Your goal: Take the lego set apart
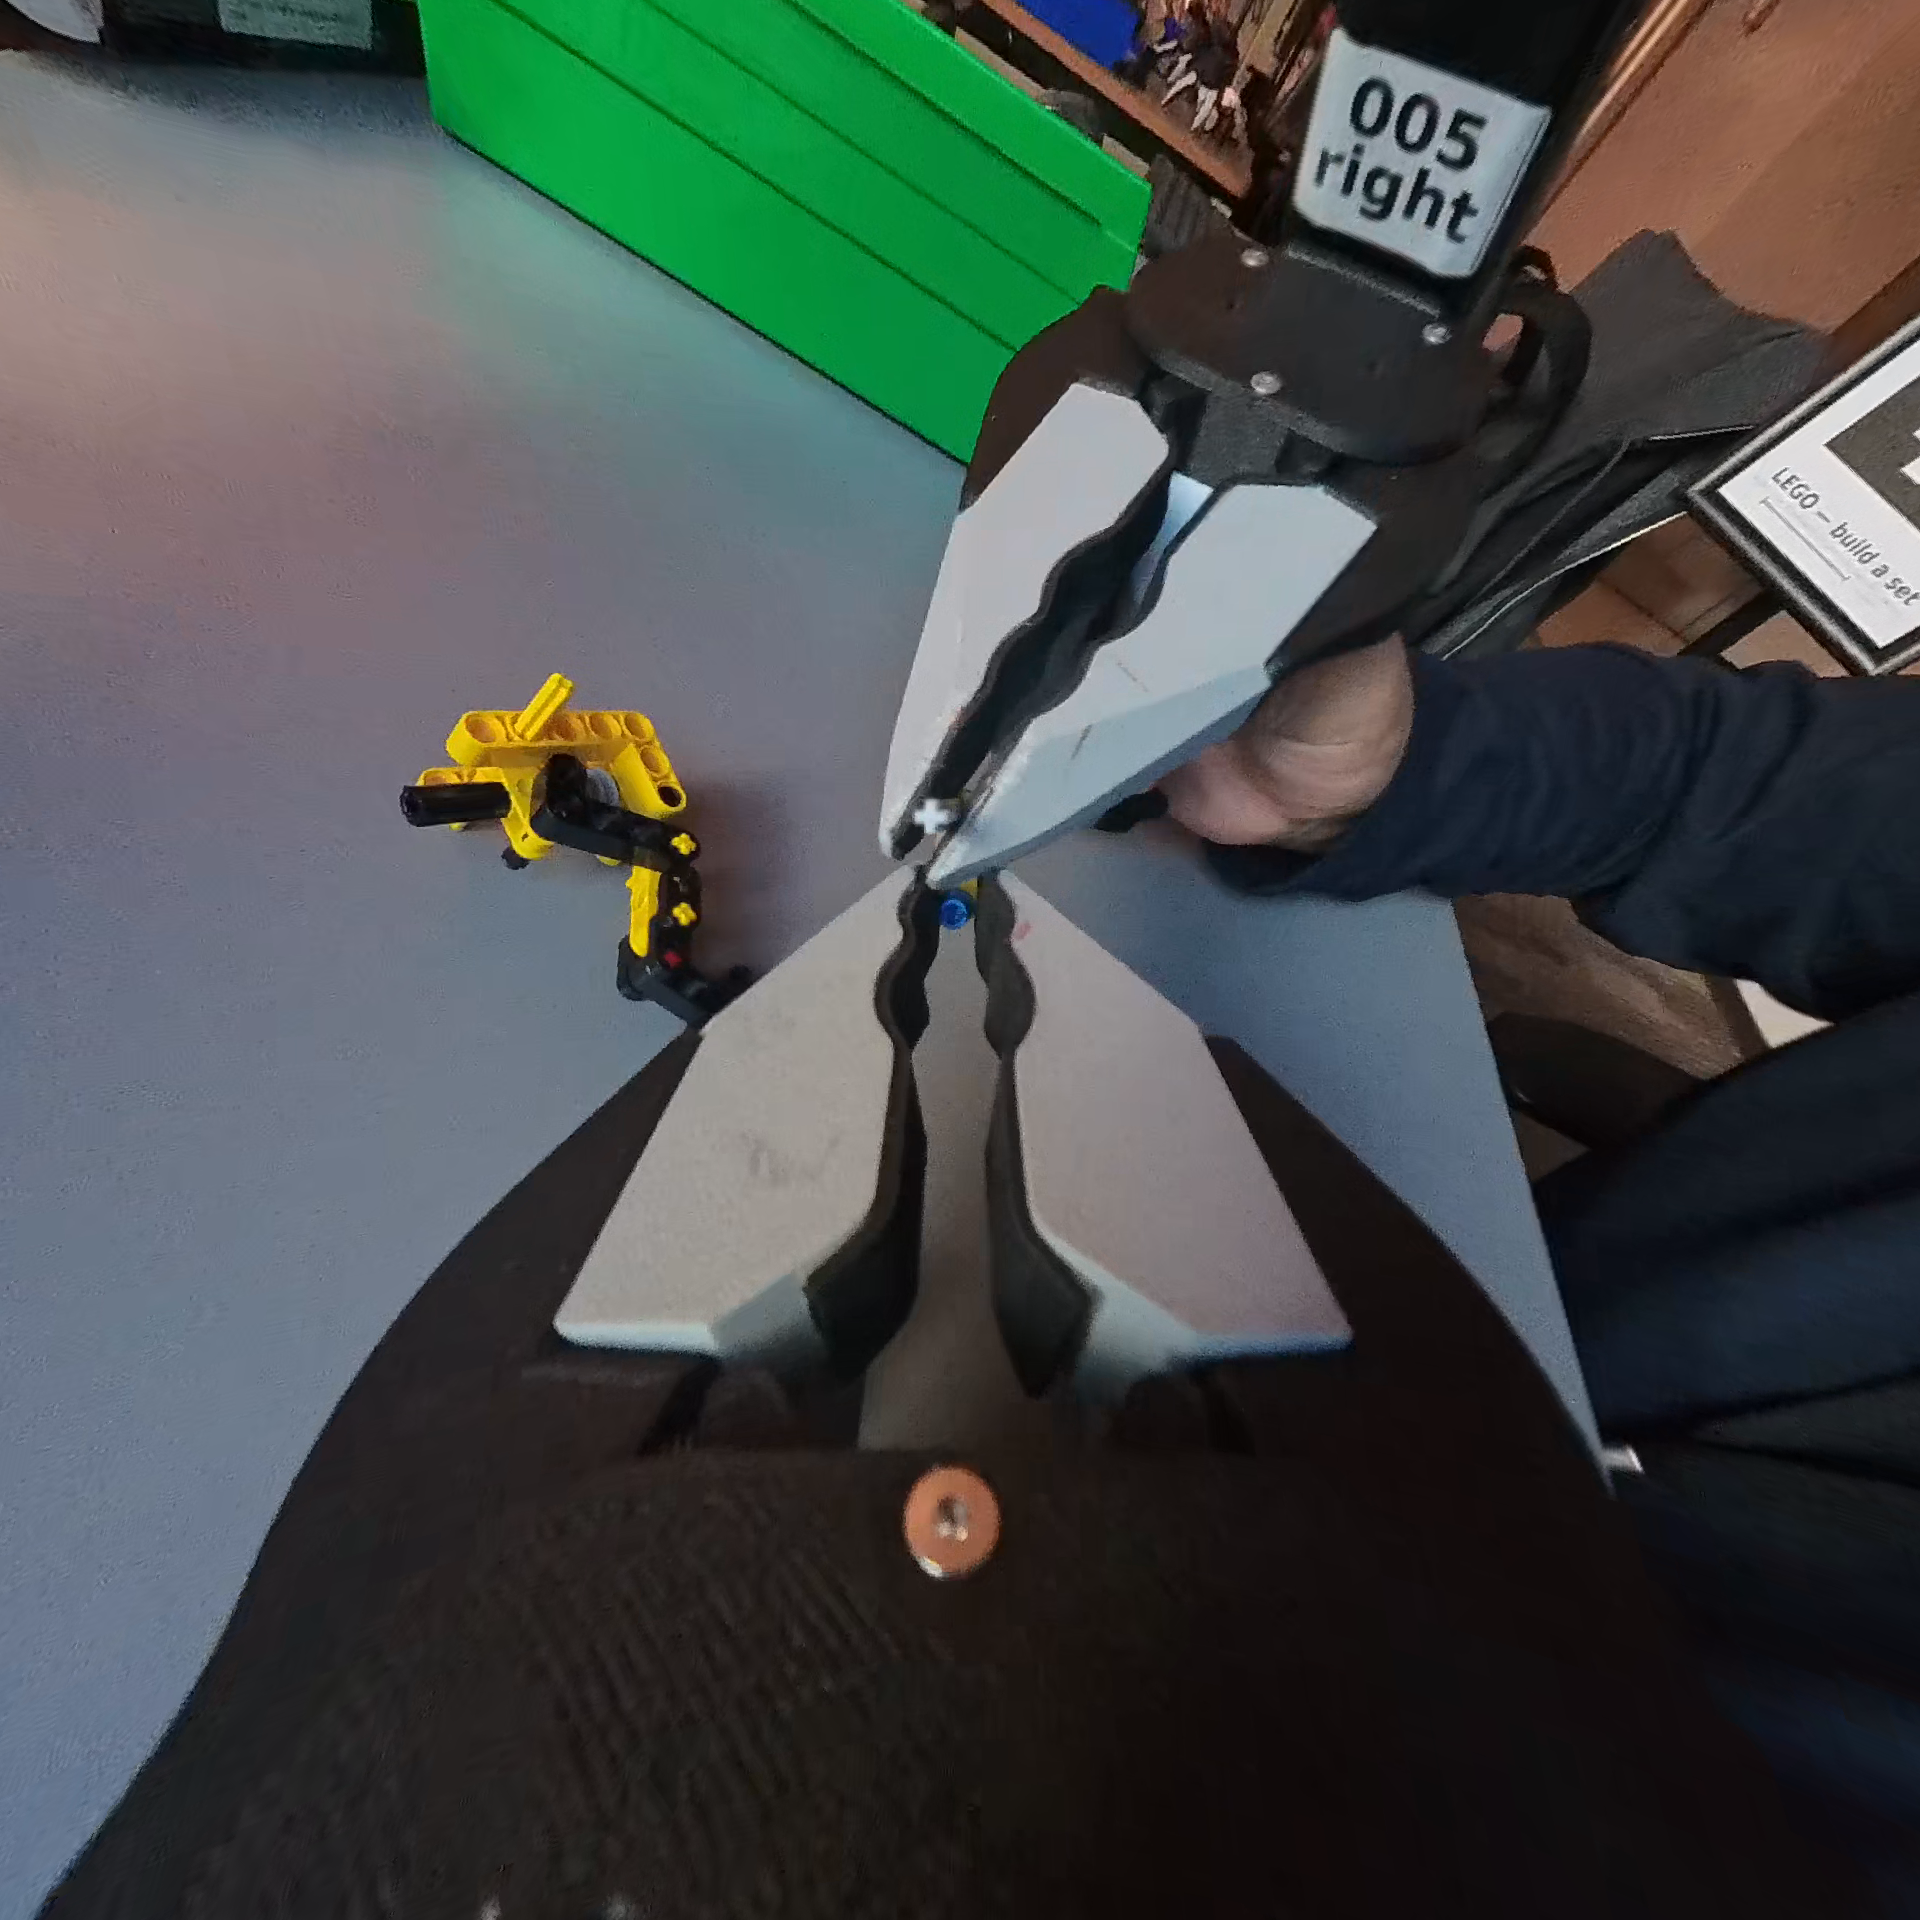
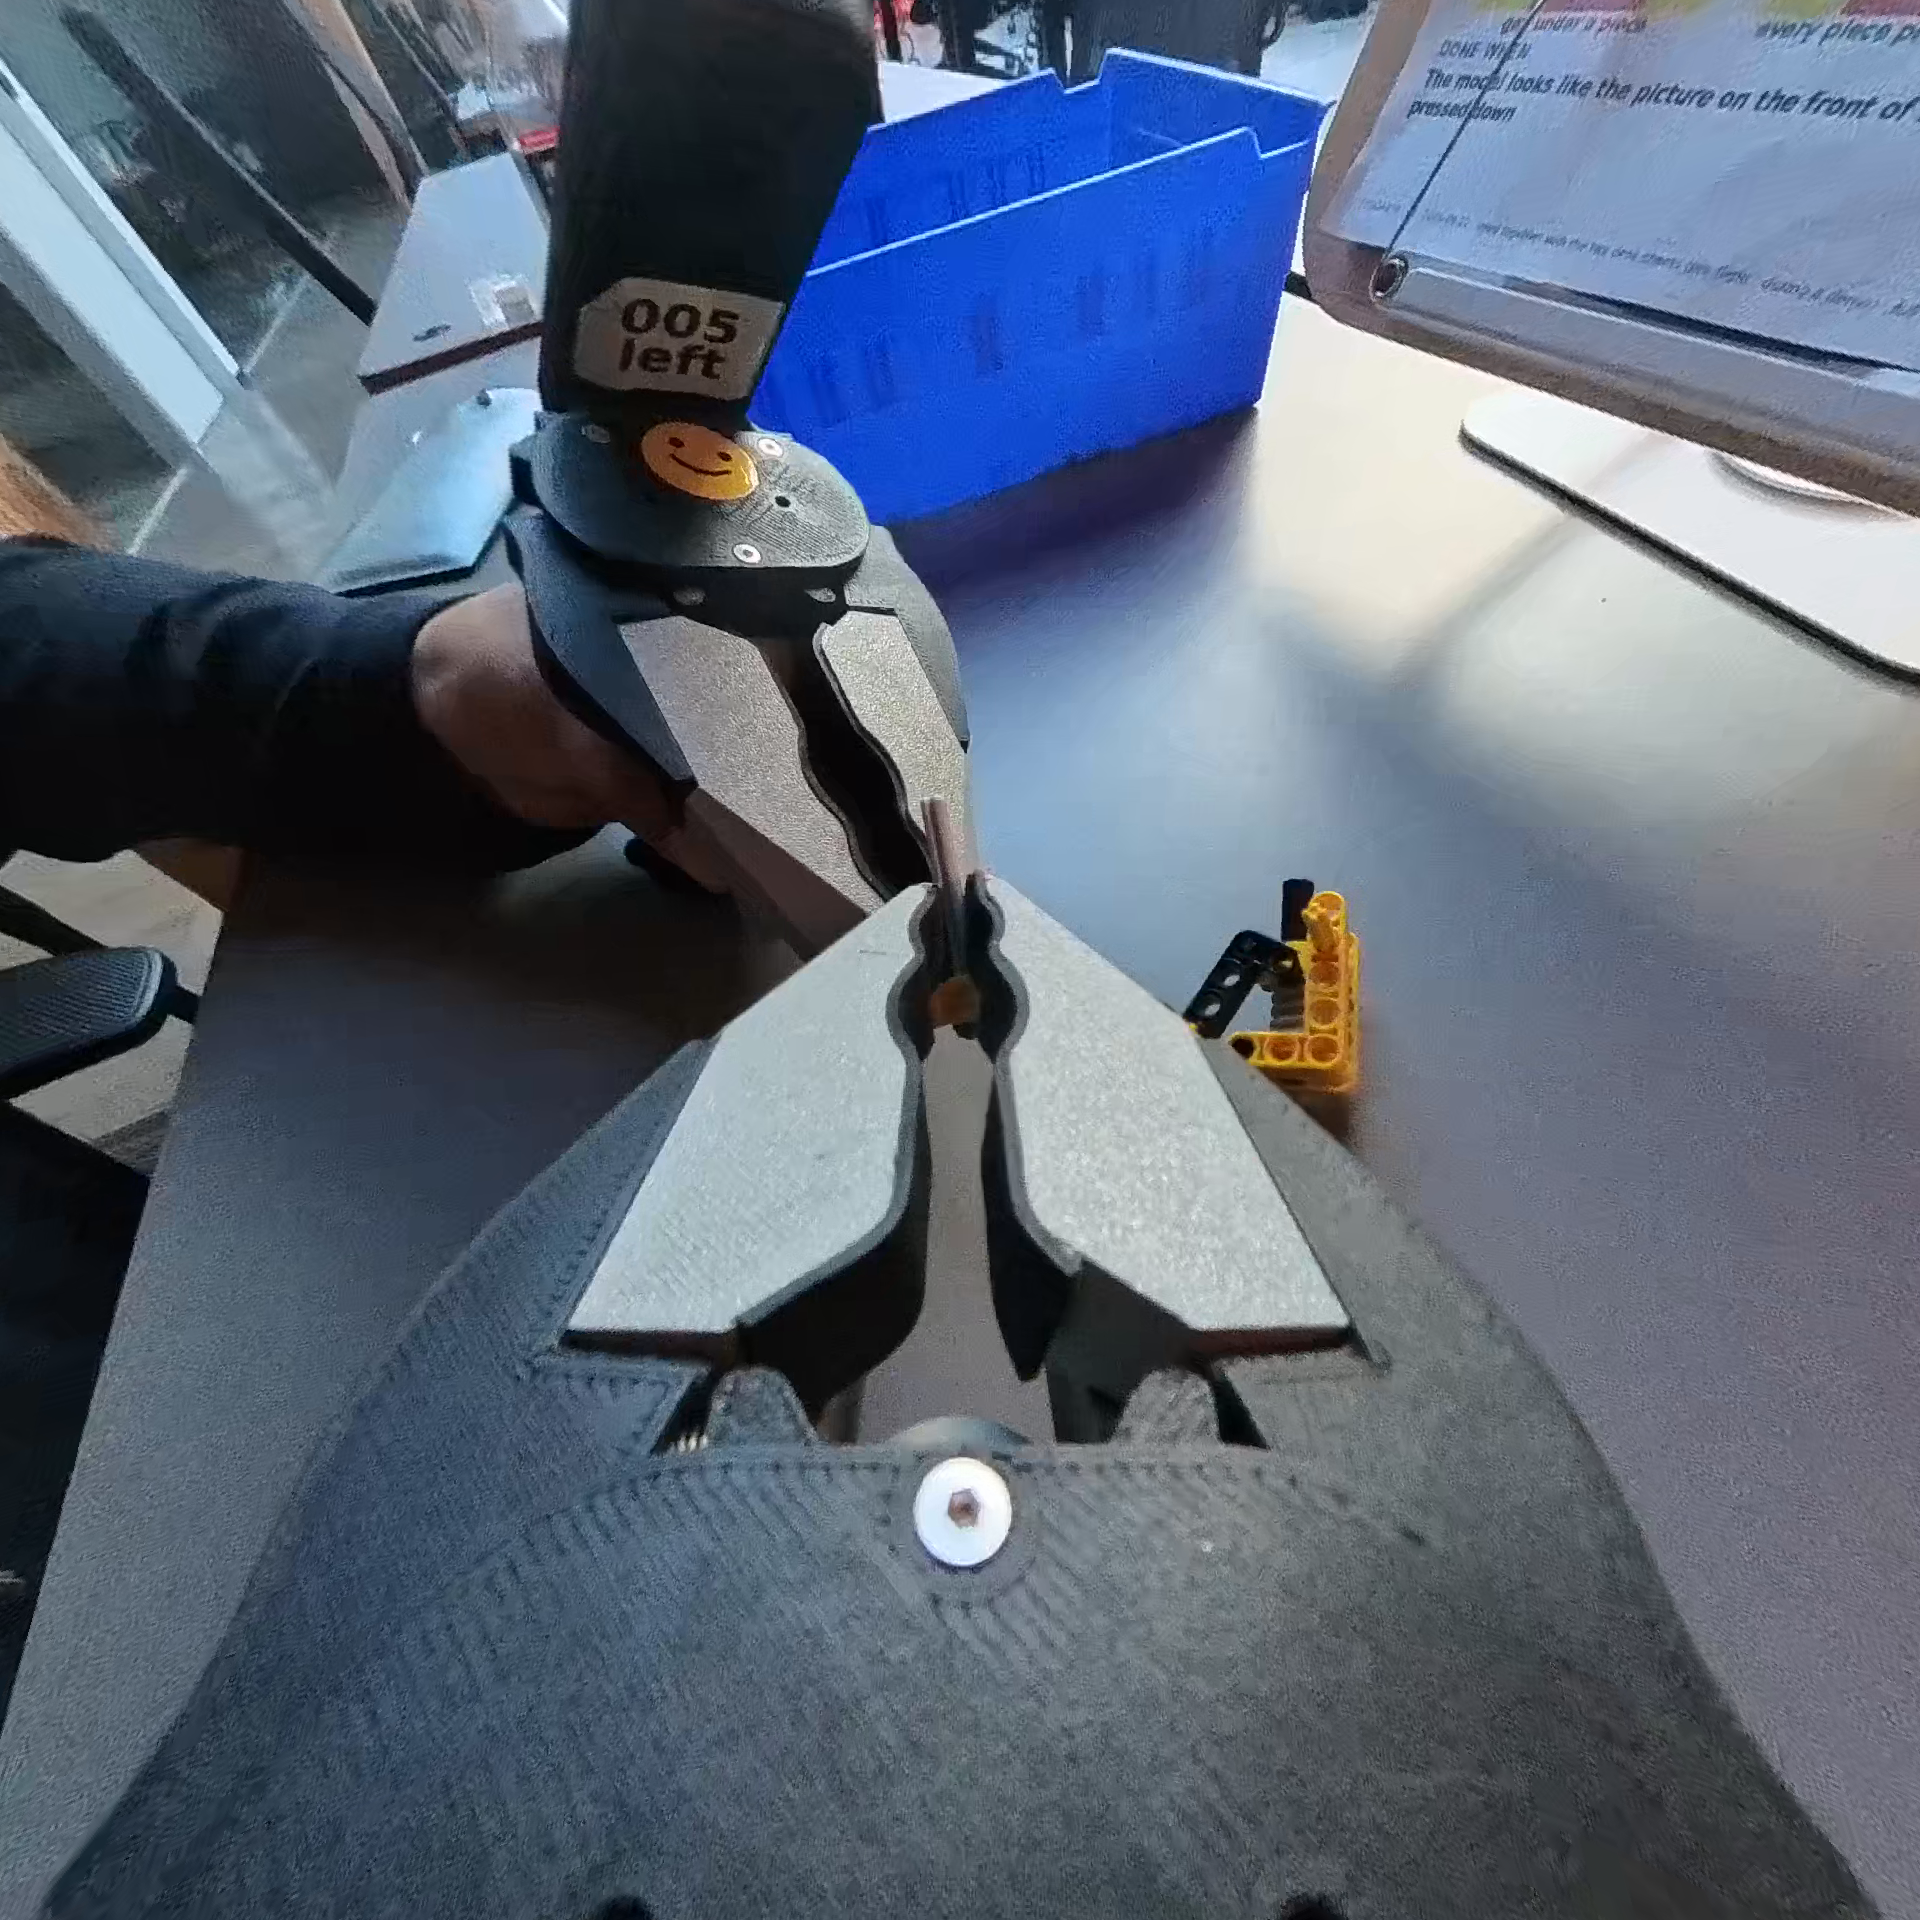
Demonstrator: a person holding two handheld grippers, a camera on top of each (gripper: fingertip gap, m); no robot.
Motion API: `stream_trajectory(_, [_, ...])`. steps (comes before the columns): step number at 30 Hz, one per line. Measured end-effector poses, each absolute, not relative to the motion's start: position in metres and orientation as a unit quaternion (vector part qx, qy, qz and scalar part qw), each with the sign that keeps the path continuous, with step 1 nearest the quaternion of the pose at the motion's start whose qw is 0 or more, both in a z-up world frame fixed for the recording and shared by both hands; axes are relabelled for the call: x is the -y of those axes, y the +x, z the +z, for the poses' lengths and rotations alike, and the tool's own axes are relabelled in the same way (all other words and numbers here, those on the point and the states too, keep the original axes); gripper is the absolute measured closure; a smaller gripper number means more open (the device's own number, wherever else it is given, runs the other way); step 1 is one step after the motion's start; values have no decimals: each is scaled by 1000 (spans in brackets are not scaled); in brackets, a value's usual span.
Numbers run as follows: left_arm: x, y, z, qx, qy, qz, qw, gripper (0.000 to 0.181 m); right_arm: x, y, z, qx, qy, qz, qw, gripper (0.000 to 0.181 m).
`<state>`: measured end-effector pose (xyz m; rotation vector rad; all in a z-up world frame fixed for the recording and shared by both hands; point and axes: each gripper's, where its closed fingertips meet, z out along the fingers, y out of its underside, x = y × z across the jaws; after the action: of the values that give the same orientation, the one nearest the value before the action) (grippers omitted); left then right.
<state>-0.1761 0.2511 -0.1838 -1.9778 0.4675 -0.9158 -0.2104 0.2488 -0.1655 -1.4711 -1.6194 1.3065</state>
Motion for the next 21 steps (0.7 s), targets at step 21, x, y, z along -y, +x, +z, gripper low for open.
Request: stream_trajectory(21, [-245,-181,-175,-189,-790,-397,426,175,-241,-204,-154,577,-507,623,151,180])
